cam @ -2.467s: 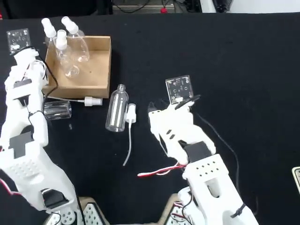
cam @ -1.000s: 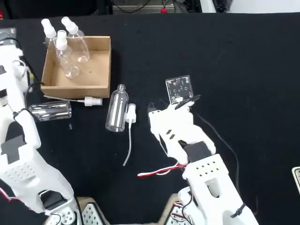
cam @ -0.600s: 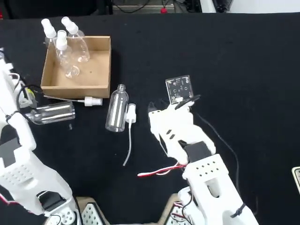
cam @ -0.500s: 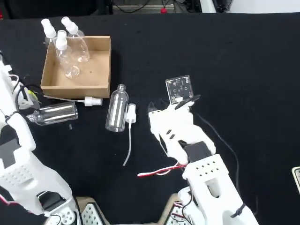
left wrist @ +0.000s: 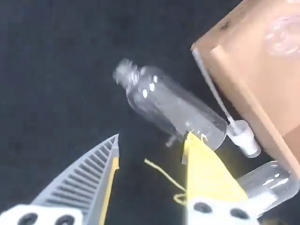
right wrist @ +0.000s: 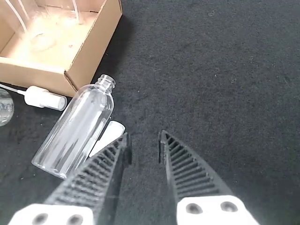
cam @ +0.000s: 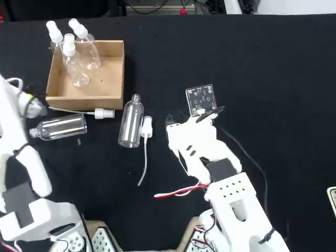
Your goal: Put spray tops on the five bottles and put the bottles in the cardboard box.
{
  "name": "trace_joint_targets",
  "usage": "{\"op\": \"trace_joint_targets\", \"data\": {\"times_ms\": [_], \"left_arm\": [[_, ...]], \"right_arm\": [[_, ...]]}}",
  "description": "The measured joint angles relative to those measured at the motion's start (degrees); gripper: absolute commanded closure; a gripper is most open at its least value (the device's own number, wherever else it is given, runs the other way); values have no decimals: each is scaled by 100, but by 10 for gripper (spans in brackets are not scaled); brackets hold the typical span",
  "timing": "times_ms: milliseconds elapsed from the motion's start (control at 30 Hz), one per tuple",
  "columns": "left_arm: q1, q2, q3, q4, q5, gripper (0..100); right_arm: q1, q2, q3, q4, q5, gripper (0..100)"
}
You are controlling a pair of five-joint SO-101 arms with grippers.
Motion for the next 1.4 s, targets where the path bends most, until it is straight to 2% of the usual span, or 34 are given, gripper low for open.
{"op": "trace_joint_targets", "data": {"times_ms": [100,233,333,500,567,767,933,1100,1400], "left_arm": [[273,0,475,-167,905,783],[651,-35,791,-325,967,781],[686,-35,791,-352,1090,770],[721,-35,809,-352,1398,606],[712,-35,818,-352,1679,569],[404,-35,914,-352,2980,601],[334,-35,1371,-352,3763,634],[334,-35,1618,-360,3895,634],[334,-35,2101,-1073,3895,633]], "right_arm": [[0,0,0,0,0,900],[0,0,0,0,0,900],[0,0,0,0,0,900],[0,0,0,0,0,900],[0,0,0,0,0,900],[0,0,0,0,0,900],[0,0,0,0,0,900],[0,0,0,0,0,900],[0,0,0,0,0,900]]}}
